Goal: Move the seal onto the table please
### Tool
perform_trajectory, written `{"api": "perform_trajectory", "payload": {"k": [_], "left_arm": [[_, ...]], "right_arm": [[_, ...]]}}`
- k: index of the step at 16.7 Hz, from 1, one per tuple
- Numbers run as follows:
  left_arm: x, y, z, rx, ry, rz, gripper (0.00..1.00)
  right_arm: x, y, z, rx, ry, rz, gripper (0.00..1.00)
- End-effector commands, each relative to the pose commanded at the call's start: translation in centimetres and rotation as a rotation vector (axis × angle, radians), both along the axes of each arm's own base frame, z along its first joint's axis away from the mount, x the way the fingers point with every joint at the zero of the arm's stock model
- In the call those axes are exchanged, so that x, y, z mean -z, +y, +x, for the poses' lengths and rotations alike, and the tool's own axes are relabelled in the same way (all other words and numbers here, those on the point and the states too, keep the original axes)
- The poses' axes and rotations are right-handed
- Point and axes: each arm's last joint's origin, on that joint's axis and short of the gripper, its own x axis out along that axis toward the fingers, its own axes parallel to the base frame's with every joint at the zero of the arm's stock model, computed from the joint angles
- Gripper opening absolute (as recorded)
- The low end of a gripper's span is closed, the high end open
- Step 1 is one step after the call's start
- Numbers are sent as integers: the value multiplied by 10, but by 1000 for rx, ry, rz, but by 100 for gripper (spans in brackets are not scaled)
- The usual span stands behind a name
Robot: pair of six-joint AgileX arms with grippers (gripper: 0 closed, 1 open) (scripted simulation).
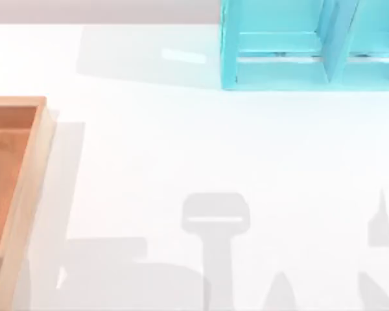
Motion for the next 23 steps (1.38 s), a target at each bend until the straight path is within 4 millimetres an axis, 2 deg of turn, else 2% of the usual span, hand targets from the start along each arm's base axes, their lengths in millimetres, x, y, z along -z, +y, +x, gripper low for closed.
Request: {"api": "perform_trajectory", "payload": {"k": [3, 6, 9, 14, 16, 19, 23], "left_arm": [[0, 22, 33, 0, 213, -34, 100], [0, 41, 52, 4, 331, -62, 100], [-1, 51, 58, 8, 368, -74, 100], [0, 50, 58, 11, 367, -72, 100], [11, 52, 61, 9, 373, -75, 100], [40, 55, 68, 8, 372, -75, 100], [77, 54, 64, 8, 370, -74, 100]], "right_arm": [[0, 0, 0, 0, 0, 0, 100], [0, 0, 0, 0, 0, 0, 100], [0, 0, 0, 0, 0, 0, 100], [0, 0, 0, 0, 0, 0, 100], [0, 0, 0, 0, 0, 0, 100], [0, 0, 0, 0, 0, 0, 100], [0, 0, 0, 0, 0, 0, 100]]}}
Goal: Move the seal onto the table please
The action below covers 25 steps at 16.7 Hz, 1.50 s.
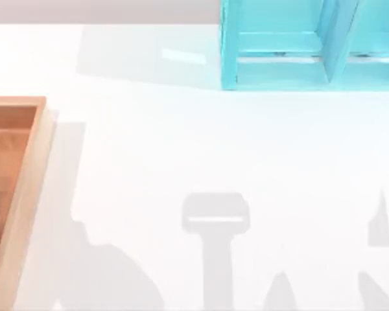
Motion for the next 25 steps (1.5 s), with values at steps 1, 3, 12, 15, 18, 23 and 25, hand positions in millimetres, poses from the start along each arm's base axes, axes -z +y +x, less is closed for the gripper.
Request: {"api": "perform_trajectory", "payload": {"k": [1, 3, 12, 15, 18, 23, 25], "left_arm": [[7, -1, -2, 0, 0, 0, 100], [19, -3, -6, 0, -1, 0, 100], [23, -3, -7, 0, -1, 1, 70], [23, -3, -7, 0, -1, 1, 47], [23, -3, -7, 0, -1, 1, 25], [23, -3, -7, 0, -1, 1, 0], [23, -3, -7, 0, -1, 1, 0]], "right_arm": [[0, 0, 0, 0, 0, 0, 100], [0, 0, 0, 0, 0, 0, 100], [0, 0, 0, 0, 0, 0, 100], [0, 0, 0, 0, 0, 0, 100], [0, 0, 0, 0, 0, 0, 100], [0, 0, 0, 0, 0, 0, 100], [0, 0, 0, 0, 0, 0, 100]]}}
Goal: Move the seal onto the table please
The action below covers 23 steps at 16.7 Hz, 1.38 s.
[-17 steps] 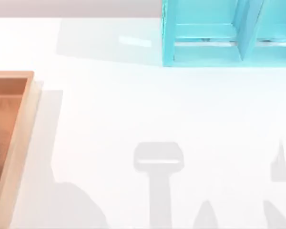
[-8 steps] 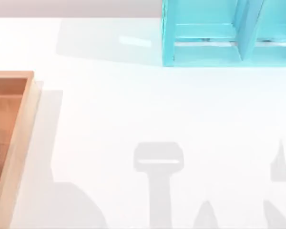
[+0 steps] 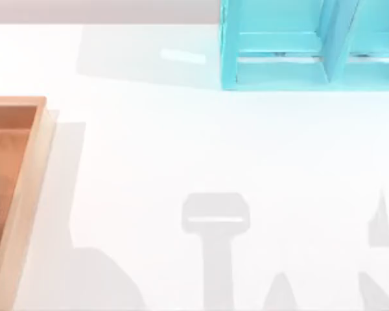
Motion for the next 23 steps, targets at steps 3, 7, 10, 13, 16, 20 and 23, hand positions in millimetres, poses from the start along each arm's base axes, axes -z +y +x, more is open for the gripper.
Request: {"api": "perform_trajectory", "payload": {"k": [3, 7, 10, 13, 16, 20, 23], "left_arm": [[0, 0, 0, 0, 0, 0, 0], [-6, -4, 3, 3, -17, 8, 0], [-46, -28, 18, 9, -114, 30, 0], [-107, -70, 26, 1, -236, 18, 0], [-150, -107, 16, -35, -253, -8, 0], [-159, -139, 0, -33, -105, -5, 0], [-151, -150, -3, -2, -8, 0, 0]], "right_arm": [[0, 0, 0, 0, 0, 0, 100], [0, 0, 0, 0, 0, 0, 100], [0, 0, 0, 0, 0, 0, 100], [0, 0, 0, 0, 0, 0, 100], [0, 0, 0, 0, 0, 0, 100], [0, 0, 0, 0, 0, 0, 100], [0, 0, 0, 0, 0, 0, 100]]}}
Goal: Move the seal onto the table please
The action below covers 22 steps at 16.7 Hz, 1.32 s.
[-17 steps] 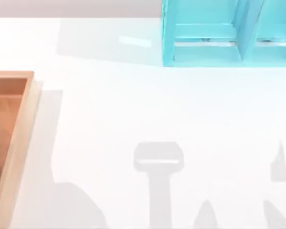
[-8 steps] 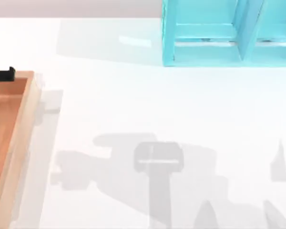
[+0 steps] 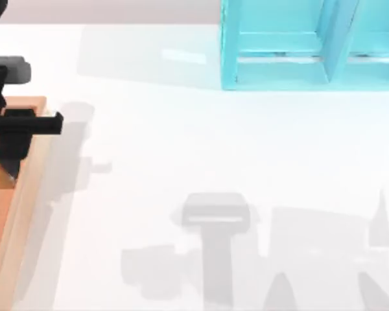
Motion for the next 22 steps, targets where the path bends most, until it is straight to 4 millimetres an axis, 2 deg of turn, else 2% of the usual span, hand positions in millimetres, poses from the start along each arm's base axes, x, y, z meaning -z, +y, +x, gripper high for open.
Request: {"api": "perform_trajectory", "payload": {"k": [5, 8, 11, 14, 16, 20, 22], "left_arm": [[0, 0, 0, 1, 1, 0, 0], [4, -16, 13, 20, 6, 1, 0], [20, -50, 40, 24, 44, 32, 0], [48, -88, 65, -1, 98, 84, 0], [67, -120, 78, -5, 100, 99, 0], [92, -194, 87, 13, 35, 47, 0], [102, -222, 87, 15, 15, 15, 0]], "right_arm": [[0, 0, 0, 0, 0, 0, 100], [0, 0, 0, 0, 0, 0, 100], [0, 0, 0, 0, 0, 0, 100], [0, 0, 0, 0, 0, 0, 100], [0, 0, 0, 0, 0, 0, 100], [0, 0, 0, 0, 0, 0, 100], [0, 0, 0, 0, 0, 0, 100]]}}
